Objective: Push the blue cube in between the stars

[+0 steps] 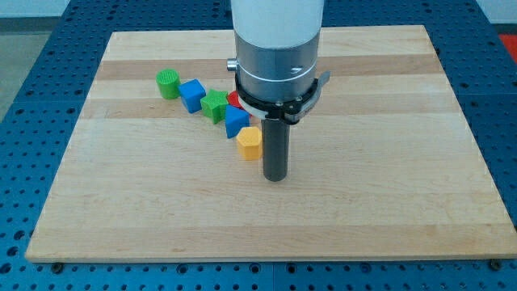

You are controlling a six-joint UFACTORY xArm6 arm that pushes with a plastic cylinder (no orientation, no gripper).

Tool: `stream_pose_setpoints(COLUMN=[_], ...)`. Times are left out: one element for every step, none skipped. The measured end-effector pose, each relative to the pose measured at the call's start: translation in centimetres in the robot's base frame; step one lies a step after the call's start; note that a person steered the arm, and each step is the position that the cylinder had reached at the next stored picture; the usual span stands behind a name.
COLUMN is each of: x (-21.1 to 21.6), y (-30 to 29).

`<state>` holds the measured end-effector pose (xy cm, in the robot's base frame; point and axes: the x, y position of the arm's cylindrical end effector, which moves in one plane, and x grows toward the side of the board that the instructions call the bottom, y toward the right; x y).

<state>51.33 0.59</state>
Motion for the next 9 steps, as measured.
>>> stream_pose_setpoints(x=[0.0,1.1,1.8,1.8,2.2,2.2,2.6,3.0,1.2], y=[0.0,-1.9,-4.8,-4.8,-4.8,-4.8,-7.1,-16.7,-24.5])
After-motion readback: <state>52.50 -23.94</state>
